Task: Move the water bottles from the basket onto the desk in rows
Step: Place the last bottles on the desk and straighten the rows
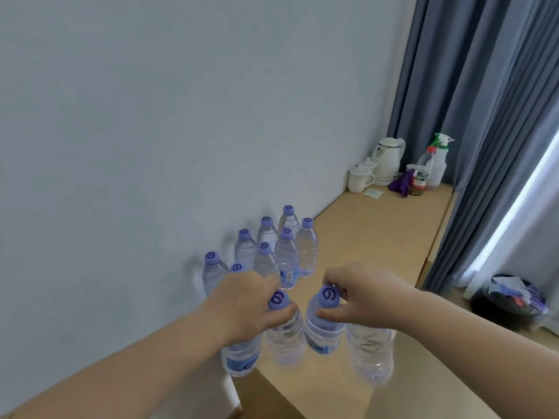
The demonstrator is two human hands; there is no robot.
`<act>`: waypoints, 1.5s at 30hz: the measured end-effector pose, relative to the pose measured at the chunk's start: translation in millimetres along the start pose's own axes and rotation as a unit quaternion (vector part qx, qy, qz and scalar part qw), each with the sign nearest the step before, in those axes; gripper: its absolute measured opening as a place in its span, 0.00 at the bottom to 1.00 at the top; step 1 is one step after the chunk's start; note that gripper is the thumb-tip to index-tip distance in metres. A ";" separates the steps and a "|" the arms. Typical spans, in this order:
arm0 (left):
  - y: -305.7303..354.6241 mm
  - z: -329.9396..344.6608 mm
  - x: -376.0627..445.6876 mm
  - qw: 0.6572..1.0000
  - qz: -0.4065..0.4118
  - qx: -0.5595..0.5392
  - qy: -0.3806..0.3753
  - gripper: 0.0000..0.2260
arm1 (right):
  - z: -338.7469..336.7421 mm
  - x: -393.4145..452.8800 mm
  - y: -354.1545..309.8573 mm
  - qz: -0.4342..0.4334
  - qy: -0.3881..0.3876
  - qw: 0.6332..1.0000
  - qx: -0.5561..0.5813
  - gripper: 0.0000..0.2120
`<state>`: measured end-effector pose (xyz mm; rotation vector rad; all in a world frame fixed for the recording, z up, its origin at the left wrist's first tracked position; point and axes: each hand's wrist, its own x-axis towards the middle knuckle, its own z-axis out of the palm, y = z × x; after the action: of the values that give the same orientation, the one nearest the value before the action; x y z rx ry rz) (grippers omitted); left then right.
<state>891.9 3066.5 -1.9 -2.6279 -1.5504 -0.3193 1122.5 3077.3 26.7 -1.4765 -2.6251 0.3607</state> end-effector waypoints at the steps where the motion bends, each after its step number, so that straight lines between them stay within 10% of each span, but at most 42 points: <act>1: -1.5 1.7 12.5 1.000 -0.016 -0.004 -0.003 0.22 | -1.6 15.6 14.0 -0.015 -0.003 1.000 0.005 0.16; 22: 17.7 79.8 110.7 0.929 -0.354 0.108 -0.003 0.22 | 37.0 229.3 160.3 -0.475 -0.035 0.879 0.012 0.20; 45: -3.8 101.0 74.8 0.936 -0.342 0.021 0.078 0.28 | 52.5 210.1 159.0 -0.284 0.004 0.954 0.098 0.26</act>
<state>937.8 3149.4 -84.5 -1.8812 -2.3203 -0.5052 1133.5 3327.9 -69.6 -0.6178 -2.7503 0.5235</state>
